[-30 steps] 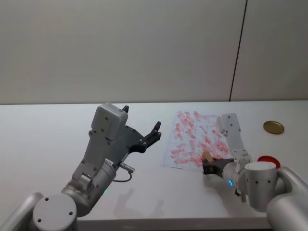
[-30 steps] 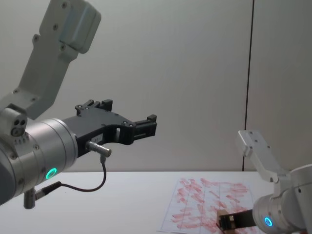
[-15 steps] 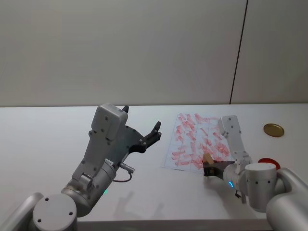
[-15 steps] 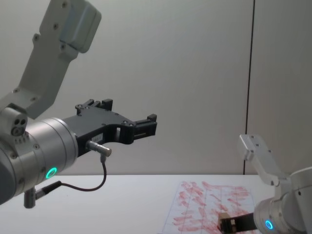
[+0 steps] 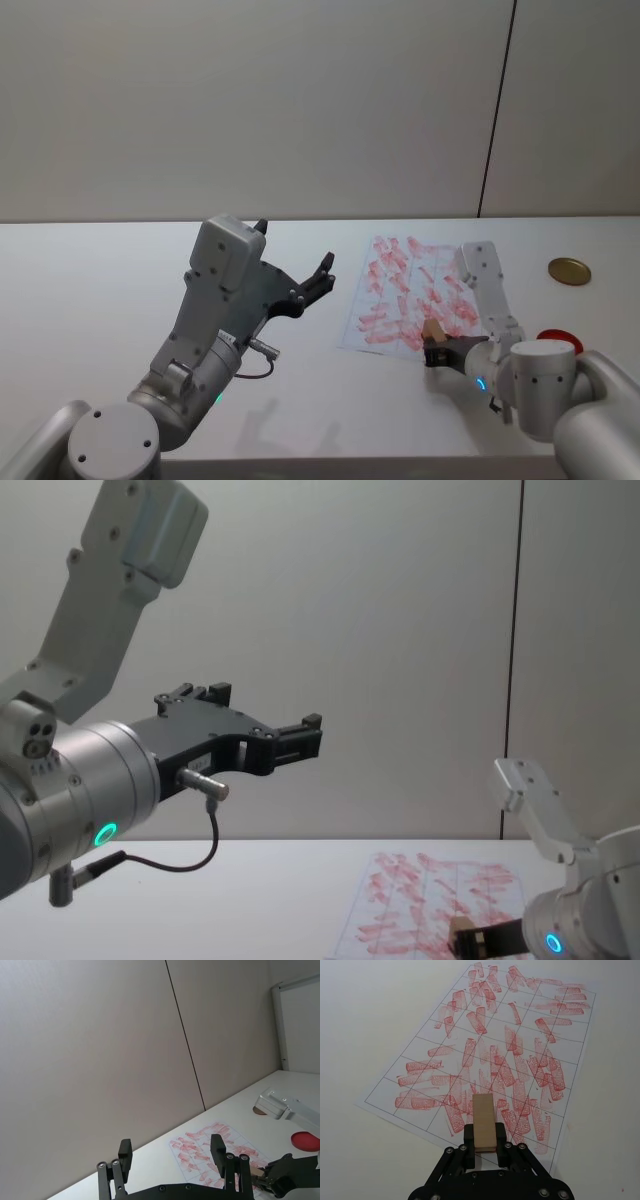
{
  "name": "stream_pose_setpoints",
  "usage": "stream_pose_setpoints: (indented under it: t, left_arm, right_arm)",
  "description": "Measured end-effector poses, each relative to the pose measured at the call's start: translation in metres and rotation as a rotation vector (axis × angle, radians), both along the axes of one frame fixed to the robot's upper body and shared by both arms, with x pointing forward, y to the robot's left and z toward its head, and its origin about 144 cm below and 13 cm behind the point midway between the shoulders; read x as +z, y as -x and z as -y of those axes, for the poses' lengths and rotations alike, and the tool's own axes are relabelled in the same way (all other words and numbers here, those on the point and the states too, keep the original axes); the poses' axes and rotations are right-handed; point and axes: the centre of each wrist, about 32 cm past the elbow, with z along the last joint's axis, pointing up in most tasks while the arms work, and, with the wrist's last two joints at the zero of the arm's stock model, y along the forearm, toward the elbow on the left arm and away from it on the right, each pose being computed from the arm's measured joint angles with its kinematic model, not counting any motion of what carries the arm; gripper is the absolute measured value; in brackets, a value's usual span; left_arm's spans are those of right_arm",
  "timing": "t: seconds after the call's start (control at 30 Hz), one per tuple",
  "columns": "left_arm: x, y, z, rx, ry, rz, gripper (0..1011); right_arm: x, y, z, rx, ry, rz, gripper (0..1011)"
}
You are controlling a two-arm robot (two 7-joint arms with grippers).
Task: Use the one hand to pick up the stamp and affix it onto the A4 paper.
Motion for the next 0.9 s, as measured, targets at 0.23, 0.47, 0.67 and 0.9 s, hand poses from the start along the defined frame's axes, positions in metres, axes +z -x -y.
stream_pose_setpoints:
  t: [0.23, 0.47, 0.67, 0.9]
  left_arm:
    - [0.0, 0.0, 0.0, 0.0, 0.0, 0.0, 993]
    - [0.0, 0.0, 0.0, 0.0, 0.0, 0.0, 993]
    - [0.0, 0.0, 0.0, 0.0, 0.0, 0.0, 993]
    - [0.0, 0.0, 0.0, 0.0, 0.0, 0.0, 993]
  right_arm:
    - [0.005, 0.001, 0.002, -0.009, -0.007, 0.03, 217]
    - [0.025, 0.005, 0.006, -0.022, -0.026, 0.103, 217]
    - [0.05, 0.009, 0.011, -0.034, -0.056, 0.189, 217]
    - [0.076, 0.016, 0.024, -0.076, -0.085, 0.265, 217]
